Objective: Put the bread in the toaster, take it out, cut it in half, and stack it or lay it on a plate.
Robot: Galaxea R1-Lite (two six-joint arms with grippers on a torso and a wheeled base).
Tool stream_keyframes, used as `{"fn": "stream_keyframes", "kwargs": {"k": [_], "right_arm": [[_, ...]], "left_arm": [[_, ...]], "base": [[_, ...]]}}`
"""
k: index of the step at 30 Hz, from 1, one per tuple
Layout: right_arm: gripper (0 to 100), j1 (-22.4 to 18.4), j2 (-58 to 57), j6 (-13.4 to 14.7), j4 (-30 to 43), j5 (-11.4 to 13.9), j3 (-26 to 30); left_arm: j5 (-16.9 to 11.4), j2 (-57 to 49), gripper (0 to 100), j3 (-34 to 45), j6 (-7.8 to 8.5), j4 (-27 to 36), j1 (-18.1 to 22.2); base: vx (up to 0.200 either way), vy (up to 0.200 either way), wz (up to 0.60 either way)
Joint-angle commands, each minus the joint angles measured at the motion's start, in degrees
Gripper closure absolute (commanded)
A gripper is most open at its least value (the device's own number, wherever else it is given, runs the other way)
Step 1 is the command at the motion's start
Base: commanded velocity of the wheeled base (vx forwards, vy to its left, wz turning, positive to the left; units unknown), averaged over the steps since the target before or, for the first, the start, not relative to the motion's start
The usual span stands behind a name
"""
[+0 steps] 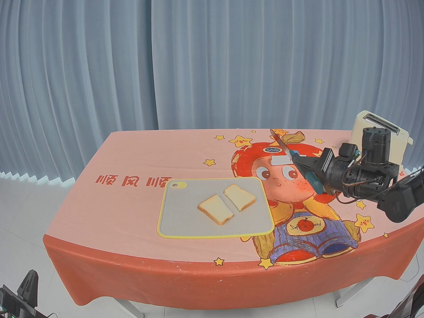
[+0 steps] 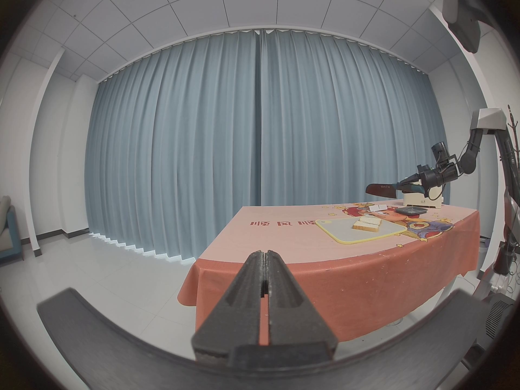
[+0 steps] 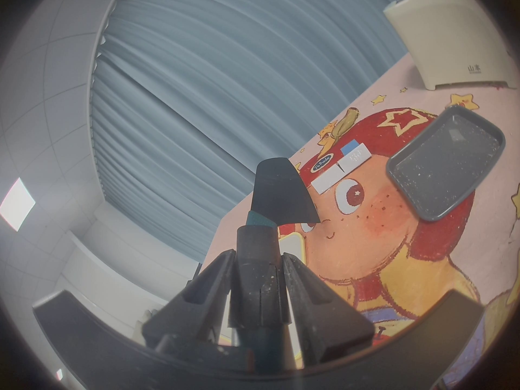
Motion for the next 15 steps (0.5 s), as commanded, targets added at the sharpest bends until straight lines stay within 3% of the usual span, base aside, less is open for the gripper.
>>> {"fn": "stream_keyframes", "kwargs": {"k": [1, 5, 9, 15], "right_arm": [[100, -0.30, 0.21, 1.28, -0.03, 0.06, 0.44], [100, -0.39, -0.31, 1.80, -0.03, -0.03, 1.94], [100, -0.92, -0.84, 4.79, -3.02, -0.12, 4.22], [100, -1.97, -1.37, 12.61, -13.74, 0.06, 6.42]], "left_arm": [[0.01, 0.10, 100, 1.01, 0.00, -0.02, 0.02], [0.01, 0.01, 100, 1.01, 0.00, -0.02, 0.02], [0.01, 0.01, 100, 1.01, 0.00, -0.02, 0.11], [0.01, 0.01, 100, 1.01, 0.00, -0.02, 0.11]], "base": [[0.000, 0.000, 0.00], [0.000, 0.000, 0.00], [0.000, 0.000, 0.00], [0.000, 0.000, 0.00]]}}
